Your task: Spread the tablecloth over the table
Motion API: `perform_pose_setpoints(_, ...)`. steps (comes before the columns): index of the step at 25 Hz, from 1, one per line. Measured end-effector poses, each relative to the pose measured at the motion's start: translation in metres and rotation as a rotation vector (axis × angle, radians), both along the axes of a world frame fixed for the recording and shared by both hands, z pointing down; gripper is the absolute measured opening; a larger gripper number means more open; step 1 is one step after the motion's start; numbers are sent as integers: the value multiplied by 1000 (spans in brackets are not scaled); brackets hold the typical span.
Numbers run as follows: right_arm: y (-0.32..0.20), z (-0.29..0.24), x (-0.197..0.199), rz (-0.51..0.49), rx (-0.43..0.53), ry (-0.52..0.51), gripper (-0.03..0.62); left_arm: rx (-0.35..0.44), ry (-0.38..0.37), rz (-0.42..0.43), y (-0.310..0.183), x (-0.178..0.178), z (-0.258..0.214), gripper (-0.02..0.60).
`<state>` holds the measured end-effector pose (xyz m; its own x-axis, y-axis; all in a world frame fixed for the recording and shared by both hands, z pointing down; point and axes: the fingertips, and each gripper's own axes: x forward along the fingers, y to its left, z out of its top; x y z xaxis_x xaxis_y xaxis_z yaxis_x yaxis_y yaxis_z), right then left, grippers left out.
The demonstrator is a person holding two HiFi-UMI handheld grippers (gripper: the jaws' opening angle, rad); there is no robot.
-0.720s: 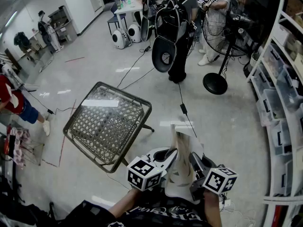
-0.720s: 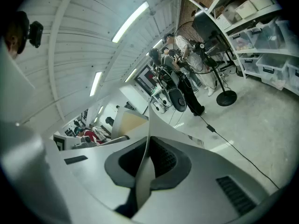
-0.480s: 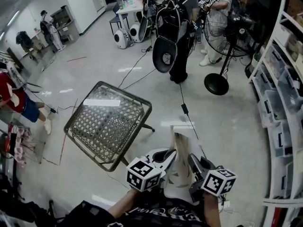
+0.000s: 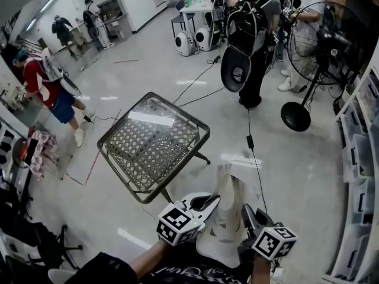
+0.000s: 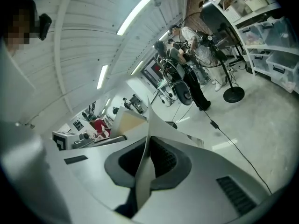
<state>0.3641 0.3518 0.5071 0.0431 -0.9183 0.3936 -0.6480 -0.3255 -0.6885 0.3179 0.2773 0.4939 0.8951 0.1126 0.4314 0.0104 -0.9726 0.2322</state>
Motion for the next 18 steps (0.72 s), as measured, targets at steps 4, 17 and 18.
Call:
perform_pose_setpoints(4, -8, -10, 1, 6, 33, -33, 17, 20, 23, -45, -13, -15, -9, 20)
perform_pose_setpoints(17, -99, -58, -65, 25, 96, 46, 17, 159, 159, -40, -105, -65, -65, 20)
perform_pose_setpoints(18, -109, -62, -74, 38, 101, 57, 17, 177, 165, -25, -116, -74, -68, 20)
